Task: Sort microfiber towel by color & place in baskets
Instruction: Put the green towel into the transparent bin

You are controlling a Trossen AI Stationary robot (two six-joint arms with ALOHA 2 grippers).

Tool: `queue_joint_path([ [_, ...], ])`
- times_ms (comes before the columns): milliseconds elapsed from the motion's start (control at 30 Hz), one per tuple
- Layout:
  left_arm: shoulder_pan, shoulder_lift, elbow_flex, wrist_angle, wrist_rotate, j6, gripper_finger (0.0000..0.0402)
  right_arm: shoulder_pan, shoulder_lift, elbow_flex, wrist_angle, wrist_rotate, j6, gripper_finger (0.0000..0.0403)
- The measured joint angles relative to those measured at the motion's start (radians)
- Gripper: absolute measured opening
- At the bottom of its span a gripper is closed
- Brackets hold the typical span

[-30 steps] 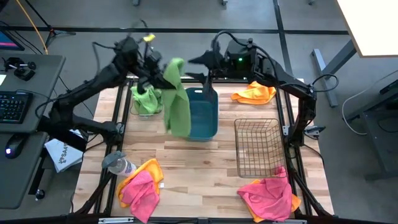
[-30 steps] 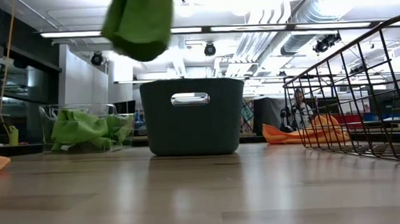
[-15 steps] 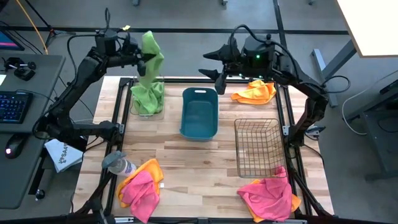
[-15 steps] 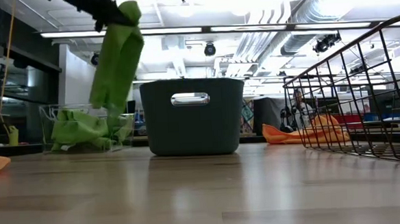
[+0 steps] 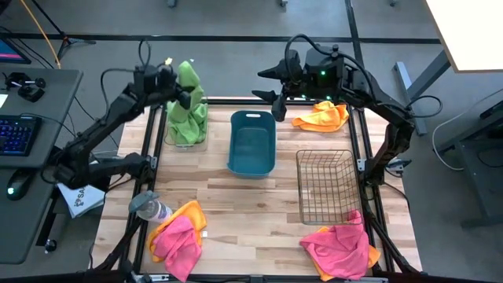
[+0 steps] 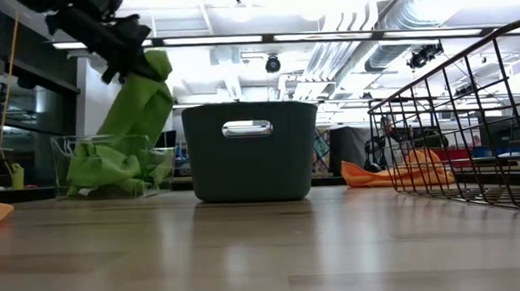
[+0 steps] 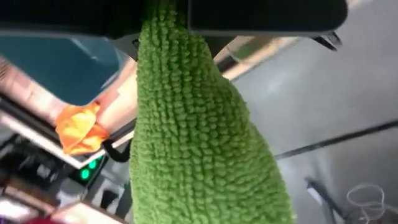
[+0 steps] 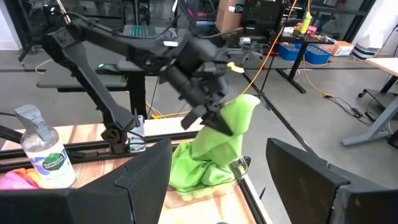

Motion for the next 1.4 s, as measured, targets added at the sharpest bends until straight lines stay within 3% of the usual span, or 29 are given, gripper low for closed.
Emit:
queue_joint_path([
  [267,-0.100,-0.208,-0.210,-0.006,-0.180,-0.324,0.0000,-0.003,0.000,0.000,0.000,0.000,0.000,0.0259],
  [400,-0.141,-0.211,-0.277,-0.076,-0.217,-0.441,0.0000,-0.003,0.003,0.000,0.000,0.000,0.000,0.0259],
  [567,-0.156,-0.144,-0.268,-0.203,-0.288,-0.447,0.0000,-0.003,0.005,-0.001,0.000,-0.001,0.000,0.0259],
  [967,-0.154,0.284,0.010,-0.547,-0.379,-0.054,0.0000,-0.002,0.011,-0.006,-0.013,-0.002,0.002,0.0259],
  [1200,-0.154,0.500,0.087,-0.597,-0.384,0.218,0.0005,0.000,0.033,-0.006,-0.067,-0.005,0.038,0.0259],
  [1400,-0.154,0.654,0.095,-0.595,-0.424,0.338,0.0009,0.000,0.044,-0.006,-0.089,-0.031,0.053,0.0259],
])
